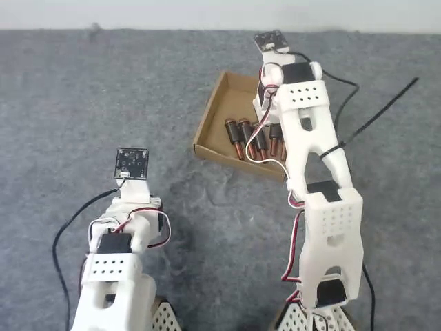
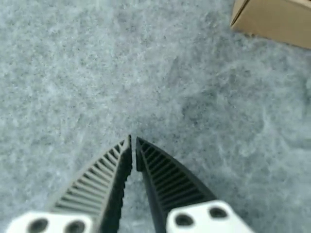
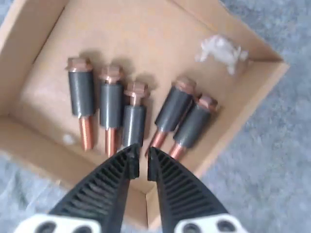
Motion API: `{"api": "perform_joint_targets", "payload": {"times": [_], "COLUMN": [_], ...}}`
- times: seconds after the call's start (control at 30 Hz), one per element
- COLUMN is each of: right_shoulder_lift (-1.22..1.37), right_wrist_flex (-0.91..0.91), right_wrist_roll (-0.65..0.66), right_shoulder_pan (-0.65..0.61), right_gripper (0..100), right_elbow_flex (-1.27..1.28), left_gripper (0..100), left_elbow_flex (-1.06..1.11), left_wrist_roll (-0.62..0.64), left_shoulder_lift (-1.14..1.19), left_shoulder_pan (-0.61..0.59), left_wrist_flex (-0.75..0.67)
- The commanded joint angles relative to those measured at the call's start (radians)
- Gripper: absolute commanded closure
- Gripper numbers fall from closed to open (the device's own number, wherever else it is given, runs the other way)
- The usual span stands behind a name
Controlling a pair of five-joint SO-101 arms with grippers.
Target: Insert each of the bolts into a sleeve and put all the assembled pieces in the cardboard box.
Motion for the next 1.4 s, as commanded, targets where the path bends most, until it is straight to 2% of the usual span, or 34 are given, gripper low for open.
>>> {"api": "perform_joint_targets", "payload": {"times": [0.0, 0.27, 0.4, 0.67, 1.03, 1.23, 1.37], "right_shoulder_lift": [-0.131, -0.257, -0.387, -0.763, -1.190, -1.369, -1.508], "right_wrist_flex": [0.070, 0.223, 0.199, -0.035, -0.403, -0.547, -0.582], "right_wrist_roll": [0.011, 0.018, 0.038, 0.037, 0.046, 0.048, 0.046], "right_shoulder_pan": [0.013, 0.013, 0.008, 0.015, 0.116, 0.165, 0.171], "right_gripper": [99.3, 99.4, 99.4, 99.3, 99.3, 99.3, 99.3], "right_elbow_flex": [-0.054, -0.040, 0.123, 0.638, 1.309, 1.571, 1.682], "left_gripper": [99, 99, 99, 99, 99, 99, 99], "left_elbow_flex": [-0.028, -0.027, -0.027, -0.027, -0.027, -0.027, -0.027], "left_wrist_roll": [-0.006, -0.006, -0.006, -0.006, -0.008, -0.008, -0.008], "left_shoulder_lift": [-0.023, -0.023, -0.023, -0.023, -0.023, -0.023, -0.025], "left_shoulder_pan": [0.008, 0.008, 0.008, 0.008, 0.008, 0.008, 0.009], "left_wrist_flex": [-0.023, -0.023, -0.023, -0.023, -0.023, -0.023, -0.023]}}
